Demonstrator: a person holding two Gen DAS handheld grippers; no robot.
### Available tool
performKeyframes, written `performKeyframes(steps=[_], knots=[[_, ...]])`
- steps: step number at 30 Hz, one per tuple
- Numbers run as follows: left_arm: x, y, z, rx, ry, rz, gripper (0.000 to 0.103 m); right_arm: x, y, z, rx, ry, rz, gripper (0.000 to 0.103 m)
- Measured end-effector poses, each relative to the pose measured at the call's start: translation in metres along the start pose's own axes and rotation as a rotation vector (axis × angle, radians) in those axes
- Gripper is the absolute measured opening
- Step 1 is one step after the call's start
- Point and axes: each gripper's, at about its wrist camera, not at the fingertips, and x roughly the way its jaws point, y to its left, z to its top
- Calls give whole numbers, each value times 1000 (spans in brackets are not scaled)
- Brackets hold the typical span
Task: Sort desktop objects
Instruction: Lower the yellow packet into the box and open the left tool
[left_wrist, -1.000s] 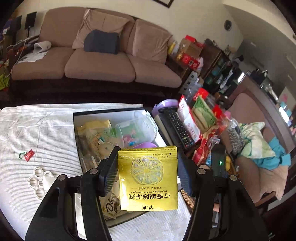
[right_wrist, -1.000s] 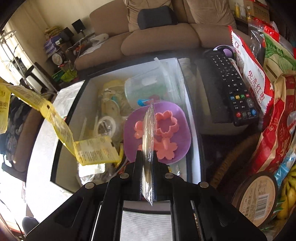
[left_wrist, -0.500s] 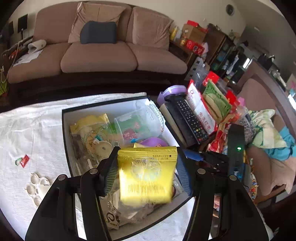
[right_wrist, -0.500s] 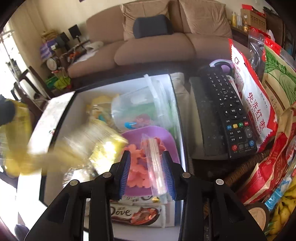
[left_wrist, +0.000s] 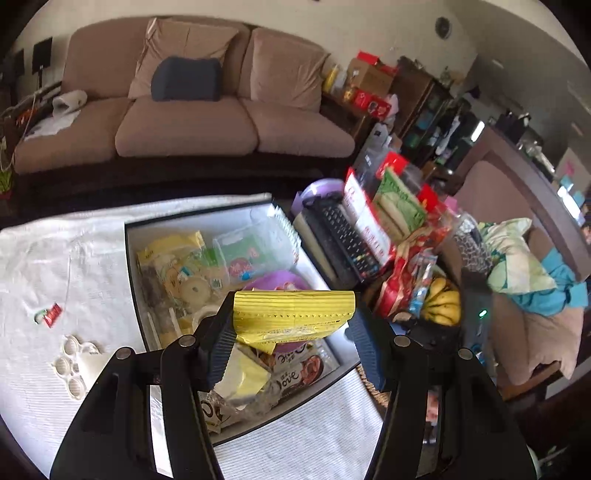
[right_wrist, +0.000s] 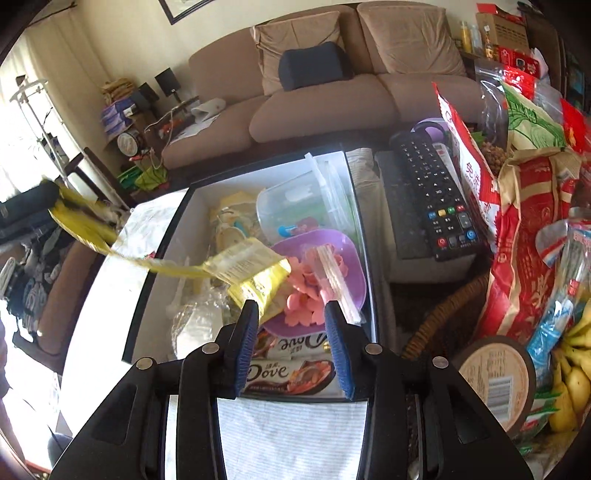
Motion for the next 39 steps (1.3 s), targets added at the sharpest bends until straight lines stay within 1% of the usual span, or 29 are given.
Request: performKeyframes(steps=[4, 7, 10, 14, 15, 17, 20, 24, 26, 28, 30, 31, 32, 33, 34, 36, 37, 38, 39], knots=[[-23, -28, 15, 54, -27, -4, 55, -13, -1, -5, 29, -5, 12, 39], [-30, -49, 23, 82, -34, -20, 55, -23, -5, -9, 51, -7, 24, 39], [-23, -67, 25, 104, -23, -25, 55, -31, -5, -14, 37, -1, 12, 39], [-14, -78, 26, 58, 6, -110, 55, -41, -6, -20, 23, 2, -3, 39], [-13, -80, 25, 66, 4, -107, 55, -42, -7, -22, 21, 4, -3, 39], [-8, -81, 23, 85, 10, -79, 55, -45, -9, -23, 18, 4, -9, 39], [16, -62, 17, 57, 77, -27, 55, -44, -11, -23, 5, 9, -21, 39], [69, -8, -1, -29, 173, 59, 55, -34, -6, -21, -2, 21, -15, 39], [95, 16, -13, -78, 219, 67, 55, -26, -2, -20, -8, 26, -9, 39], [114, 33, -25, -121, 246, 71, 55, -18, 4, -19, -18, 35, -7, 40], [132, 42, -31, -124, 256, 100, 56, -8, 8, -17, -25, 46, -5, 41], [142, 44, -35, -119, 286, 121, 57, -2, 9, -16, -25, 54, -6, 42], [154, 47, -39, -116, 336, 149, 59, 4, 10, -15, -24, 61, -10, 44], [162, 49, -42, -117, 372, 172, 59, 9, 11, -14, -22, 65, -14, 46], [164, 51, -42, -120, 377, 171, 59, 14, 11, -13, -18, 68, -15, 46], [154, 58, -37, -138, 326, 139, 65, 22, 12, -11, -14, 69, -16, 46], [144, 63, -34, -152, 288, 136, 77, 27, 13, -11, -16, 71, -15, 47], [133, 70, -30, -165, 250, 140, 85, 31, 14, -12, -19, 74, -16, 47], [123, 77, -27, -172, 218, 151, 85, 34, 16, -12, -25, 78, -20, 47]])
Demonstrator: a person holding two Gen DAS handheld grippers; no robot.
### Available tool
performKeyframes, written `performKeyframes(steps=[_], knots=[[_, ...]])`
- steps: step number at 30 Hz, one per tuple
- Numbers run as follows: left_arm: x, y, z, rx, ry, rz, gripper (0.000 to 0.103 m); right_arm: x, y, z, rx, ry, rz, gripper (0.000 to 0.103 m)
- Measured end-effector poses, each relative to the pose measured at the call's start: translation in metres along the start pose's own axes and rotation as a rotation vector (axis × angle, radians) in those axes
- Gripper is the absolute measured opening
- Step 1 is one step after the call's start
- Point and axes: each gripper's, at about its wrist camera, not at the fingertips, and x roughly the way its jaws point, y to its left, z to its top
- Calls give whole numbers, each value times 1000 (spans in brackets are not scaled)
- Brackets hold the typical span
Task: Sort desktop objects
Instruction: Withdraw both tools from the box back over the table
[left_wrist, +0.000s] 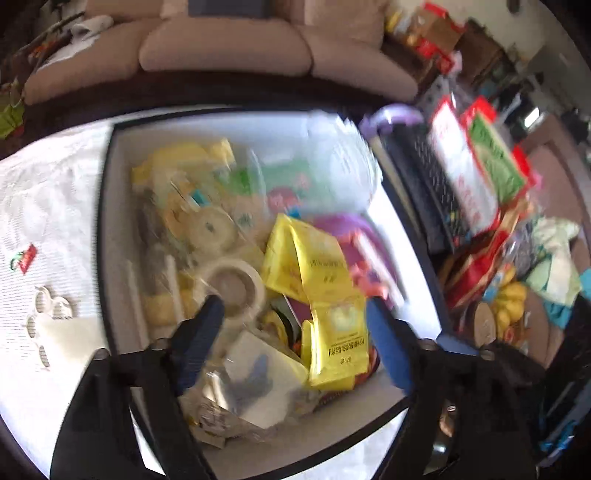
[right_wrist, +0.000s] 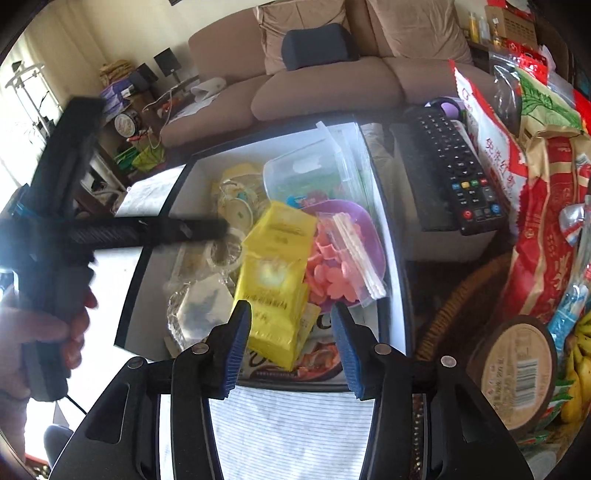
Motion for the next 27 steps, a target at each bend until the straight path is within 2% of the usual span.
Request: performKeyframes(steps=[3, 5, 7, 10, 11, 12, 15, 16, 18, 27], knots=[[-23, 19, 3, -4, -45, 33, 85, 9, 2, -1, -4, 9, -9, 47], [-37, 29, -1, -5, -52, -1, 85, 13, 1, -2, 12, 9, -3, 47], [-55, 39, -12, 18, -74, -23, 85, 13, 1, -2, 19, 4, 0, 49], [-82, 53, -35, 70, -122, 8, 88, 11, 8, -5, 7, -7, 11, 51], [-90, 60, -44, 82, -136, 30, 91, 10, 11, -6, 2, -7, 17, 56], [-96, 66, -54, 90, -150, 58, 91, 11, 16, -7, -3, -7, 21, 66], [-106, 79, -78, 117, -159, 123, 103, 14, 32, -10, -28, -11, 4, 87], [-108, 83, -86, 117, -151, 136, 103, 16, 37, -11, -40, -12, -18, 90], [-110, 91, -98, 107, -135, 145, 103, 17, 48, -13, -58, -12, -55, 103], [-121, 91, -145, 101, -141, 158, 103, 3, 91, -34, -122, -38, -158, 103]])
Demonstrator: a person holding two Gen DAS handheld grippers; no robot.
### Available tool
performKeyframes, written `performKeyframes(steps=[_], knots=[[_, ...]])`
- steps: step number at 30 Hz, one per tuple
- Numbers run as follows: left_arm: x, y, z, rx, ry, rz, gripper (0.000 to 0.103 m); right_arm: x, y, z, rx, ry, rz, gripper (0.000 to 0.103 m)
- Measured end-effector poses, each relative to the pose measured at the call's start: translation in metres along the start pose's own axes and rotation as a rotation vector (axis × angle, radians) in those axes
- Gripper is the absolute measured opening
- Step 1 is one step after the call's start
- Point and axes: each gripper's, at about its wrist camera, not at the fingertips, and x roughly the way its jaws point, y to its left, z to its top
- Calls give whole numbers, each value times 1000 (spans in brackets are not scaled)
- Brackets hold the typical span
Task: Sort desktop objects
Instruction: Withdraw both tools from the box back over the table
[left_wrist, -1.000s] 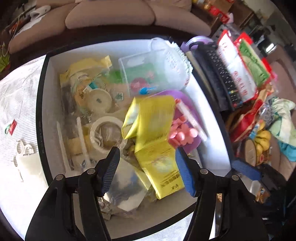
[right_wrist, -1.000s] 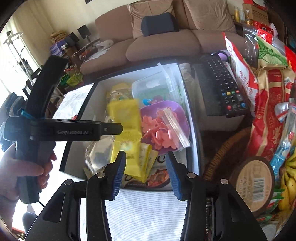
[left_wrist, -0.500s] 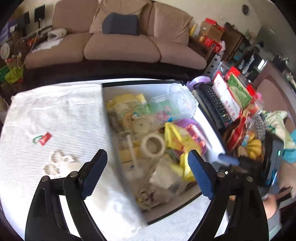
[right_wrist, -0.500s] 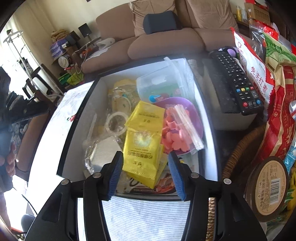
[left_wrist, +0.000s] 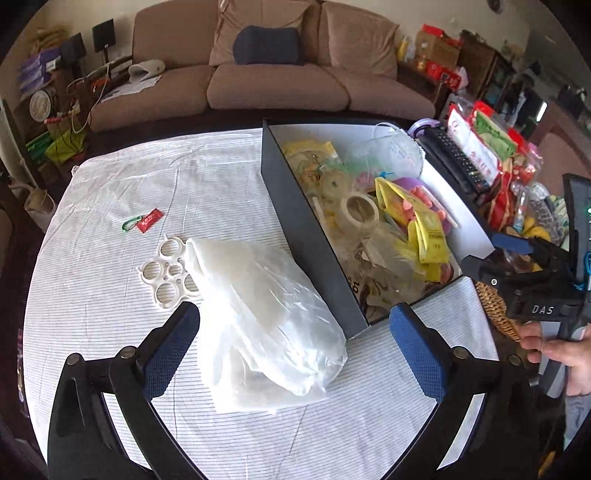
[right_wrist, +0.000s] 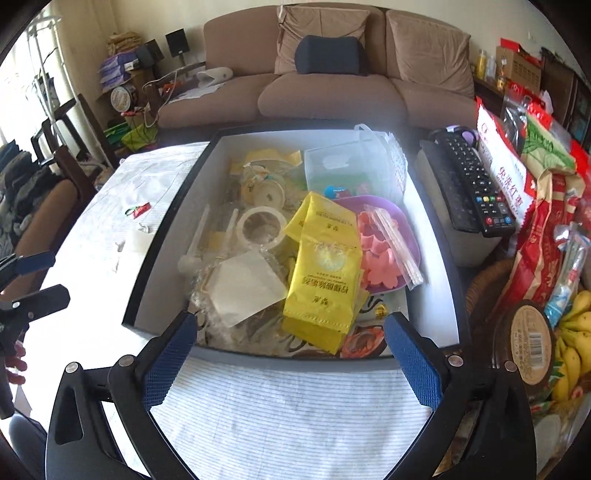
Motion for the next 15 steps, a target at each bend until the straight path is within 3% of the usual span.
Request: performKeyframes(steps=[7, 15], knots=[[-31, -3, -28, 12, -13, 27, 103, -25, 32, -17, 1, -28, 7, 103], [-64, 22, -68, -24, -24, 57, 103, -54, 75, -35, 2, -70, 23, 103]])
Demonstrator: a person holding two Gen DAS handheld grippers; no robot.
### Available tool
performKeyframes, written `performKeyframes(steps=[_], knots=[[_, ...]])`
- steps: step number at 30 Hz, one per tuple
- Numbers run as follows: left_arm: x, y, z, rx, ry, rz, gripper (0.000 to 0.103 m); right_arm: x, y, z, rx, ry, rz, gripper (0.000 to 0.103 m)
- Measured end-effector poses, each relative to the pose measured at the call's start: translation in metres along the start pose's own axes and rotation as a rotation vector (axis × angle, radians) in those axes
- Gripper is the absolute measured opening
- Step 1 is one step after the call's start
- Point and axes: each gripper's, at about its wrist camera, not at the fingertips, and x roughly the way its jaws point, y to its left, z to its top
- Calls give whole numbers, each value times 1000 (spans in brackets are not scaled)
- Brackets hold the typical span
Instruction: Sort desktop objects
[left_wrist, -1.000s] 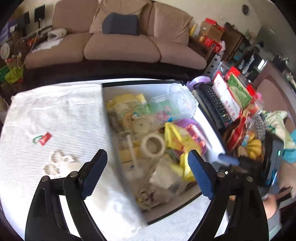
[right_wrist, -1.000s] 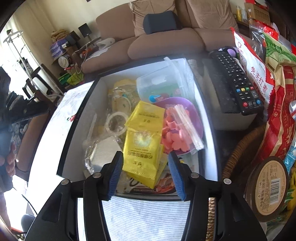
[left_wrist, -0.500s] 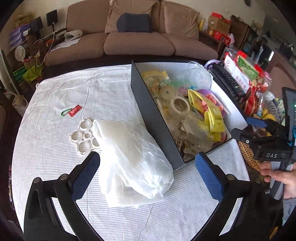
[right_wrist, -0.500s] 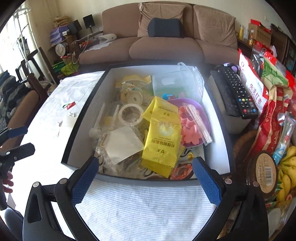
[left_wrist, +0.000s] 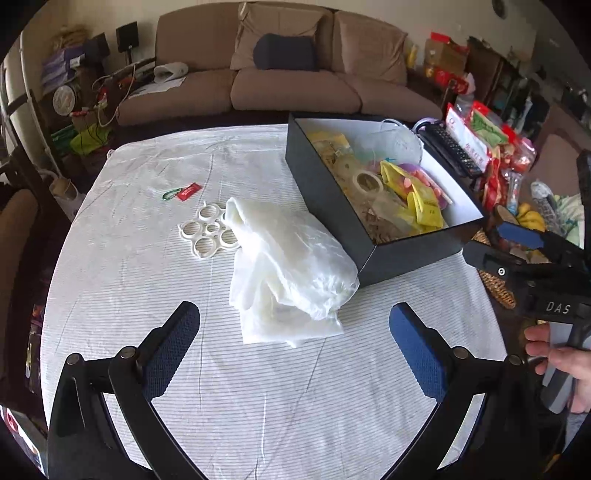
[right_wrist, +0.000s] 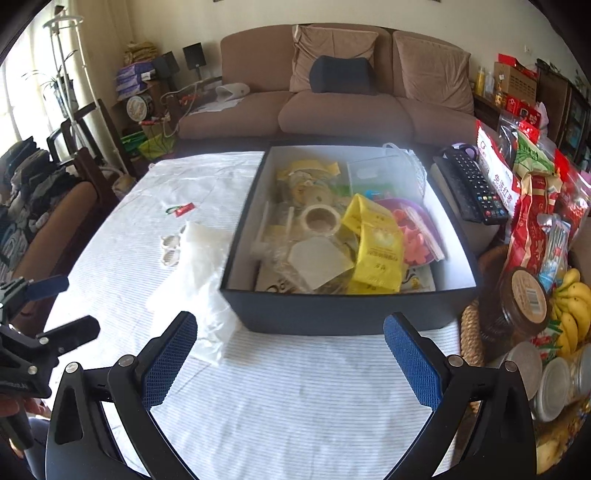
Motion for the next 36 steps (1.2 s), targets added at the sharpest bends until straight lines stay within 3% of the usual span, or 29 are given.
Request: performKeyframes(steps=[9, 17, 22, 28, 33, 36], knots=[[1, 64, -40, -92, 9, -6, 103, 4, 45, -24, 5, -4, 108, 103], [35, 127, -72, -234, 43, -19, 103, 47, 83, -46, -19, 54, 195, 103], [52, 161, -74, -315, 29, 1, 103, 68, 113, -54, -68, 56, 271, 103], [59, 207, -57, -420, -39, 31, 103, 102, 159, -19, -123, 58, 338, 103], [68, 234, -44, -407, -45, 135, 103, 150, 191, 26, -160, 60, 350, 103], [82, 239, -42, -374, -23, 154, 103, 188, 203, 61, -171, 75, 332, 102]])
